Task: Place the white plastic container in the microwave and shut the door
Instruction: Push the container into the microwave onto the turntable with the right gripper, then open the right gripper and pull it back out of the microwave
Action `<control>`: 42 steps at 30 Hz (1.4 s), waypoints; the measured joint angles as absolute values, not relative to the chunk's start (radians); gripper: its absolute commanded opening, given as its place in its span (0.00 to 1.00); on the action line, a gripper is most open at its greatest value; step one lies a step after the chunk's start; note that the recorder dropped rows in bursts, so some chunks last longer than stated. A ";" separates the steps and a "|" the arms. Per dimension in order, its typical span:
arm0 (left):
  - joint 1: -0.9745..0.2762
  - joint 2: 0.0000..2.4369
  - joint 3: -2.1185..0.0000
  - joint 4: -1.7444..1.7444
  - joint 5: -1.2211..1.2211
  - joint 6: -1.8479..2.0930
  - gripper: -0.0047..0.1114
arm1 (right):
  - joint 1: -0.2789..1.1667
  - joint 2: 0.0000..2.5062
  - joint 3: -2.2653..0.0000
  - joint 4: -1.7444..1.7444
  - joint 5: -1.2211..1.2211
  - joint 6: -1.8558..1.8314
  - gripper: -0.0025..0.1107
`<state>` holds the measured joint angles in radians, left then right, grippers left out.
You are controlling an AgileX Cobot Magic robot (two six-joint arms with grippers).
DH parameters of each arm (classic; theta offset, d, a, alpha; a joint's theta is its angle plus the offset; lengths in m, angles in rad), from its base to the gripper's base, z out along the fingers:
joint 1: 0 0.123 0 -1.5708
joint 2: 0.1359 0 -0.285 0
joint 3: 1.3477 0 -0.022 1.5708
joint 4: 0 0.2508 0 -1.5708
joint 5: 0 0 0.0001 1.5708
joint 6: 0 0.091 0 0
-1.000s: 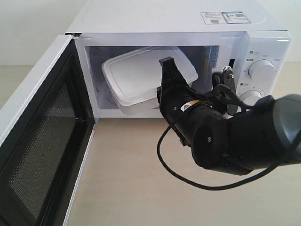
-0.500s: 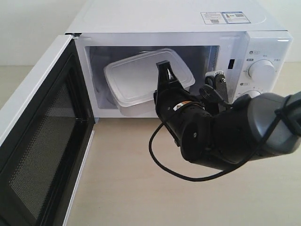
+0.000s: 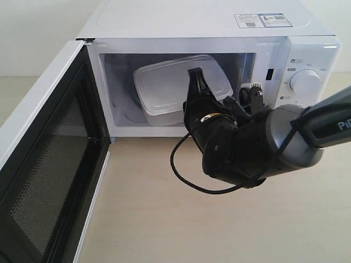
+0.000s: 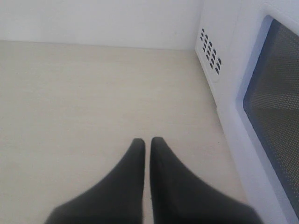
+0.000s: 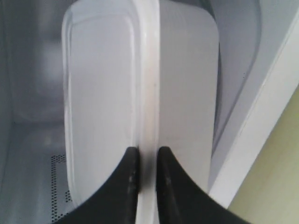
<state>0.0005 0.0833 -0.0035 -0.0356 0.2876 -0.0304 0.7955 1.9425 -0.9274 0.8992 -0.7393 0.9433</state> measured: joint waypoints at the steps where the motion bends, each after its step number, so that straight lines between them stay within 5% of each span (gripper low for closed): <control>1: 0.000 0.083 -0.003 -0.036 0.288 -0.030 0.08 | 0.794 1.952 -0.942 0.899 -0.741 0.942 0.02; 12: 0.000 0.083 -0.003 -0.036 0.288 -0.030 0.08 | 0.791 1.966 -0.973 0.900 -0.739 0.919 0.04; 19: 0.000 0.083 -0.003 -0.036 0.288 -0.030 0.08 | 0.790 1.966 -0.975 0.891 -0.742 0.897 0.56; 42: 0.000 0.083 -0.003 -0.036 0.288 -0.030 0.08 | 0.790 1.870 -0.869 0.845 -0.692 0.923 0.57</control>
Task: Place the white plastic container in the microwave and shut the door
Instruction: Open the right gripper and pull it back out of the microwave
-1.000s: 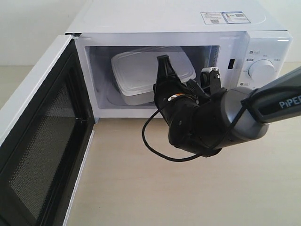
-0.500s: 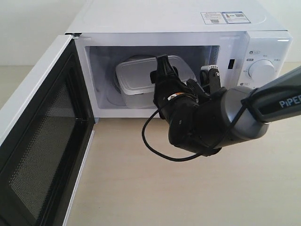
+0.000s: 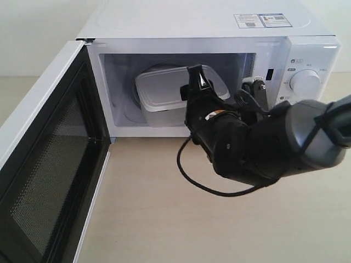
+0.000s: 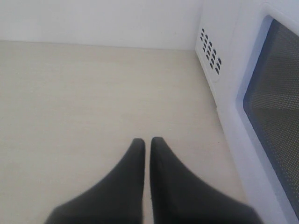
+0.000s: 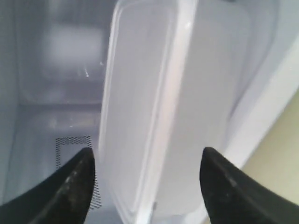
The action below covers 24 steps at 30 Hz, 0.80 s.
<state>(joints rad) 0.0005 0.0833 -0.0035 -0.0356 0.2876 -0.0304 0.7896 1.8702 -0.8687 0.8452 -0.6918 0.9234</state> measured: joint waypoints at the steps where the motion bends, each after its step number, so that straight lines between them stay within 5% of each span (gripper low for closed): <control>1: 0.000 0.083 -0.003 -0.036 0.288 -0.030 0.08 | 0.790 1.857 -0.848 0.837 -0.692 0.923 0.57; 12: 0.000 0.083 -0.003 -0.036 0.288 -0.030 0.08 | 0.790 1.674 -0.574 0.528 -0.678 0.913 0.51; 18: 0.000 0.083 -0.003 -0.036 0.288 -0.030 0.08 | 0.790 1.550 -0.472 0.289 -0.622 0.866 0.02; 24: 0.000 0.083 -0.003 -0.036 0.288 -0.030 0.08 | 0.790 1.403 -0.466 -0.108 -0.484 0.749 0.12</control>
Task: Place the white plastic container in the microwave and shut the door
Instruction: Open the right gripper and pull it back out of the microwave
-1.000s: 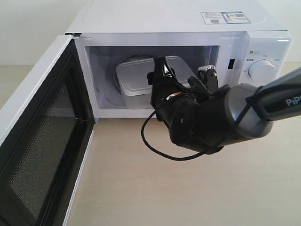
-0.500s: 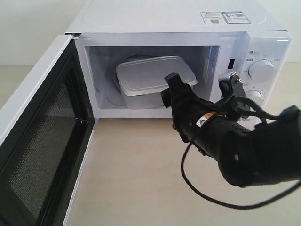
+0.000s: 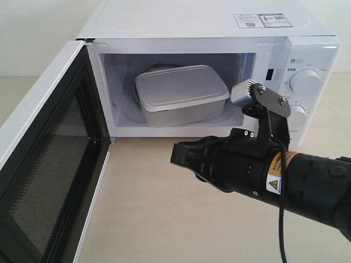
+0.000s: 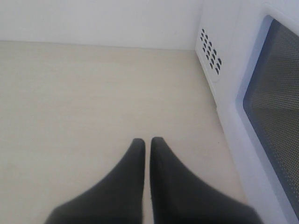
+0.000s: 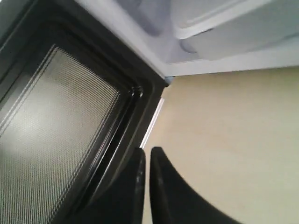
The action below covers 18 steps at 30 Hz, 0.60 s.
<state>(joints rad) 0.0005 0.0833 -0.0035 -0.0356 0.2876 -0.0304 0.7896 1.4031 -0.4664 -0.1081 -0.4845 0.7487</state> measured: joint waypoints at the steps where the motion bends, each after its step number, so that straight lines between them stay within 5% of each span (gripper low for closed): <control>1: 0.000 0.083 -0.003 -0.036 0.288 -0.030 0.08 | 0.790 1.378 -0.466 -0.164 -0.464 0.720 0.15; 6: 0.000 0.083 -0.003 -0.036 0.288 -0.030 0.08 | 0.790 1.269 -0.468 -0.285 -0.351 0.498 0.37; 8: 0.000 0.083 -0.003 -0.036 0.288 -0.030 0.08 | 0.790 1.235 -0.472 -0.289 -0.314 0.386 0.38; 10: 0.000 0.083 -0.003 -0.036 0.288 -0.030 0.08 | 0.790 1.219 -0.476 -0.292 -0.300 0.261 0.30; 13: 0.000 0.083 -0.003 -0.036 0.288 -0.030 0.08 | 0.790 1.215 -0.476 -0.292 -0.300 0.162 0.03; 18: 0.000 0.083 -0.003 -0.036 0.288 -0.030 0.08 | 0.790 1.267 -0.476 -0.148 -0.380 0.044 0.02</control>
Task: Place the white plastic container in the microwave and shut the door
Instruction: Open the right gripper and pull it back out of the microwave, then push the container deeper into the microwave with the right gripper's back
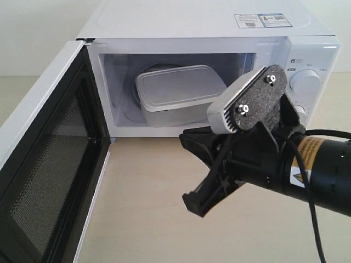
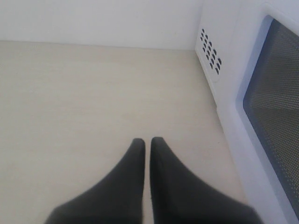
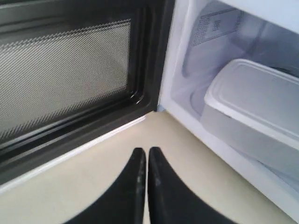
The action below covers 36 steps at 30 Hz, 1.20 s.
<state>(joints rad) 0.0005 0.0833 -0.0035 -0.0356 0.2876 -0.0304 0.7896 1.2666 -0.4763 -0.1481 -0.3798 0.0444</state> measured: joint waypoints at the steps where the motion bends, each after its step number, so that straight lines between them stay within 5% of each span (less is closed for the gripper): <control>1: 0.000 0.083 -0.003 -0.036 0.288 -0.030 0.08 | 0.790 1.288 -0.476 -0.089 -0.415 0.020 0.02; 14: 0.000 0.083 -0.003 -0.036 0.288 -0.030 0.08 | 0.790 1.657 -0.481 0.251 -0.853 -0.031 0.02; 36: 0.000 0.083 -0.003 -0.036 0.288 -0.030 0.08 | 0.790 1.974 -0.800 0.415 -0.886 -0.094 0.02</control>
